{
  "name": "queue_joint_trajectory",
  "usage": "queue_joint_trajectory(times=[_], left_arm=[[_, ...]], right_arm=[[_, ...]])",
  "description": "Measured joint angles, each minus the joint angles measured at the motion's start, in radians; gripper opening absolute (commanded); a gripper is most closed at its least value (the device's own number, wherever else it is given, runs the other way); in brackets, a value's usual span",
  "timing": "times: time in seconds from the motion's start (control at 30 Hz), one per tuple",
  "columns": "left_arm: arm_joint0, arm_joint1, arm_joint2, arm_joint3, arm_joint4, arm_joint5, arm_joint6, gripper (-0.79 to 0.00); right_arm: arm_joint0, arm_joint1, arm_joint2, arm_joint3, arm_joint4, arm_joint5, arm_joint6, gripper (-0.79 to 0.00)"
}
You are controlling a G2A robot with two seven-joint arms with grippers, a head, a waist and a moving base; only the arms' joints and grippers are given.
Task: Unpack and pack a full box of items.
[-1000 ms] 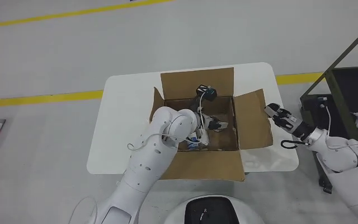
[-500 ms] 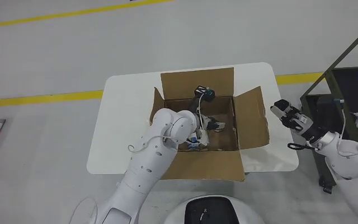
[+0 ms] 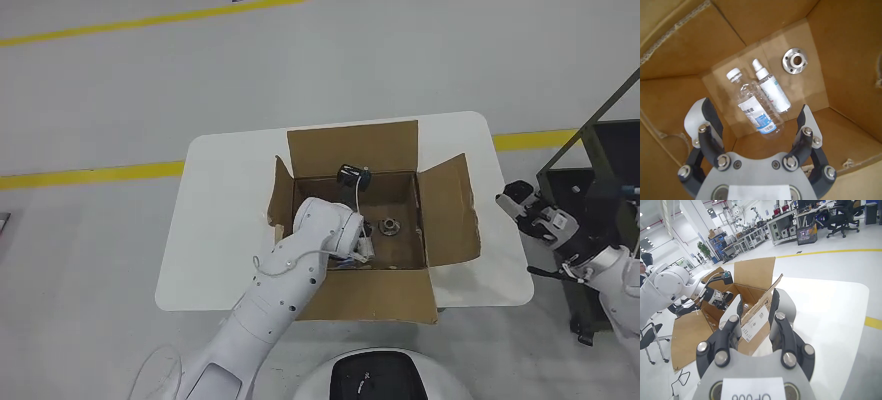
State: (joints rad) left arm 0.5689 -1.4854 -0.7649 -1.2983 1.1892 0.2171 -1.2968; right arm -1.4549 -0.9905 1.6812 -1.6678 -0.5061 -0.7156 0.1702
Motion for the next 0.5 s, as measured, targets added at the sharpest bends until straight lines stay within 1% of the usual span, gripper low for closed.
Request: queue_joint_trajectory(times=[0.1,0.17,0.23,0.3,0.5], left_arm=[[-0.002,-0.005,-0.003,0.003,0.008,0.017,-0.011,0.0],[-0.003,-0.006,-0.008,0.006,0.018,0.027,-0.025,0.0],[-0.004,-0.008,-0.011,0.008,0.03,0.036,-0.041,0.0],[-0.003,-0.009,-0.015,0.012,0.042,0.05,-0.058,0.0],[0.003,-0.018,-0.049,0.046,-0.014,0.075,-0.087,0.0]], right_arm=[[-0.003,-0.001,-0.001,-0.008,-0.011,0.0,-0.005,-0.465],[-0.004,-0.001,0.0,-0.013,-0.023,-0.001,-0.007,-0.505],[-0.006,-0.001,0.001,-0.016,-0.029,-0.001,-0.009,-0.576],[-0.006,-0.001,0.002,-0.02,-0.04,0.0,-0.008,-0.6],[-0.008,-0.002,0.001,-0.031,-0.067,0.003,-0.007,-0.6]])
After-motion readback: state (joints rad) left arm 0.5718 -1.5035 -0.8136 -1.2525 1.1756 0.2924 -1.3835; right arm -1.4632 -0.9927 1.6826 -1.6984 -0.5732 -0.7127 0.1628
